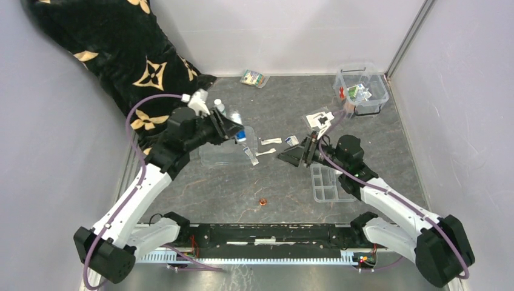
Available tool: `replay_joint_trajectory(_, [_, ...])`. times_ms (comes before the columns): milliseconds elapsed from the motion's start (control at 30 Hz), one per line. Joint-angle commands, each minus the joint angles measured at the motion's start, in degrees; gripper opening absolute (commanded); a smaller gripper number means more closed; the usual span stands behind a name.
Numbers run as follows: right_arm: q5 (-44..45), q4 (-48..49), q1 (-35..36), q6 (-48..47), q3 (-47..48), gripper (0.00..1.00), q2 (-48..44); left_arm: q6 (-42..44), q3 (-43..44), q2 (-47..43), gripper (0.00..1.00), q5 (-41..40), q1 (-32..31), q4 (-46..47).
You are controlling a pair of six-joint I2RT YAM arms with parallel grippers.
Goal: Organize the medicine kit
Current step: Pick up the medical item at the center of the board.
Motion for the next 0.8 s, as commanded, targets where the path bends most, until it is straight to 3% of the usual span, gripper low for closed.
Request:
replay_joint_trajectory(0, [1.59,11.68,5.10,2.78,7.60,0.80,3.84,-8.44,-0.71,1.62,0.44,2.74,-8.34,14.07])
replay_joint_trajectory(233, [5.10,9.24,10.52,-0.37,12.17,0.81,7.45,-9.54,-0.89,4.02,0.44,2.39,-13.55,18.27])
replay_joint_trajectory(533, [6.72,8.43,10.84,-1.00,15.08,0.80,10.27,-8.45,-0.78,5.15,0.44,4.44,-14.96,18.71])
replay_joint_trajectory(767, [7.56,8.13,10.84,-1.07,15.86,0.72,11.91,-8.30,-0.36,5.97,0.44,5.93,-14.96,18.68])
